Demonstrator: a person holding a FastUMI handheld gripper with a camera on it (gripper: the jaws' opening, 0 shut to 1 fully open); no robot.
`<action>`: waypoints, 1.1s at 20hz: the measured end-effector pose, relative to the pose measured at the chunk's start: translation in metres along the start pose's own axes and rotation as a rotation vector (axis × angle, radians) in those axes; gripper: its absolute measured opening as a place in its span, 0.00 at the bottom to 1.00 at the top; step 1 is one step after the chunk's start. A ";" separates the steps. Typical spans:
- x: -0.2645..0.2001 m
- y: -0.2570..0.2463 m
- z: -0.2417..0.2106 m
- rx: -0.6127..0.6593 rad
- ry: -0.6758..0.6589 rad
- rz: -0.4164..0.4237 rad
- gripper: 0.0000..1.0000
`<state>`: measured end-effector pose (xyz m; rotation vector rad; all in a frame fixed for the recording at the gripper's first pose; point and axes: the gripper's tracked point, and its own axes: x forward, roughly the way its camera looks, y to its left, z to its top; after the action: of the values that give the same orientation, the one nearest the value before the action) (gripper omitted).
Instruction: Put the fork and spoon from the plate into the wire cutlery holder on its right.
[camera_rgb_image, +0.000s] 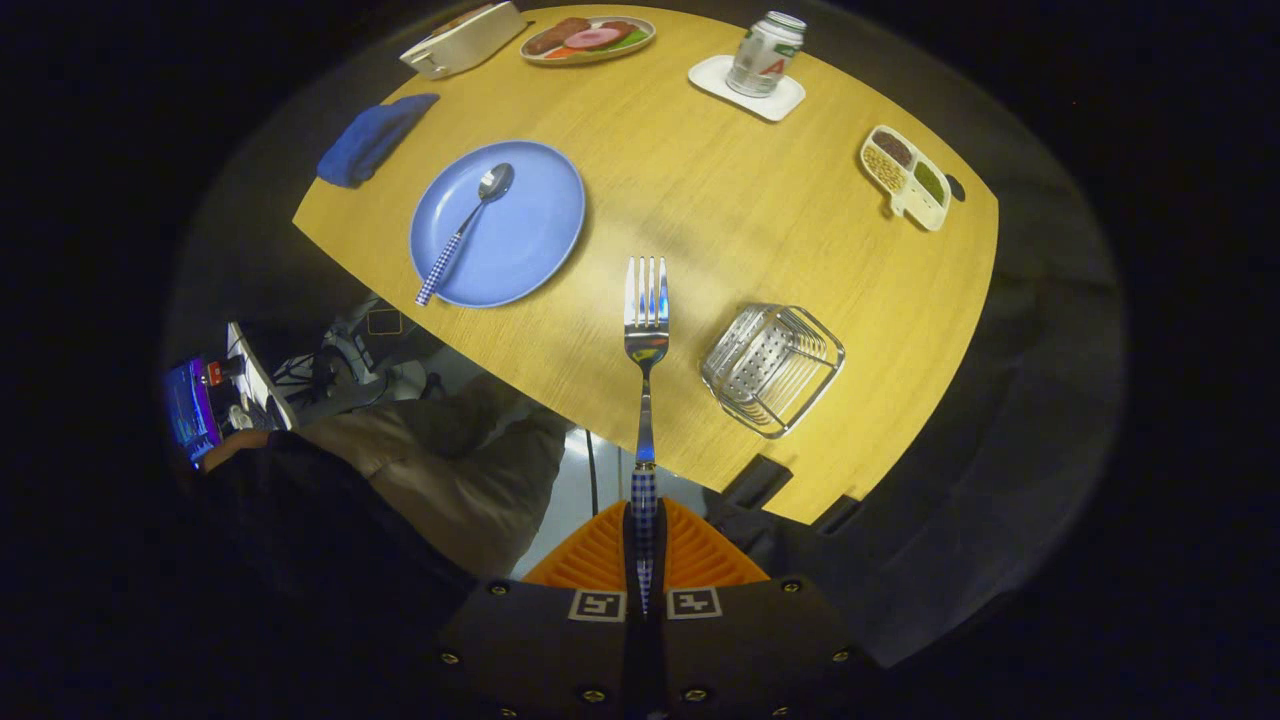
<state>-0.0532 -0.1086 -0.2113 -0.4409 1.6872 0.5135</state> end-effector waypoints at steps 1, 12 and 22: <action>-0.001 -0.007 -0.004 0.021 0.001 0.004 0.01; 0.003 -0.063 -0.030 0.141 0.072 0.010 0.01; 0.028 -0.069 -0.028 0.131 0.194 0.060 0.01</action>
<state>-0.0425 -0.1819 -0.2413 -0.3543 1.9136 0.4113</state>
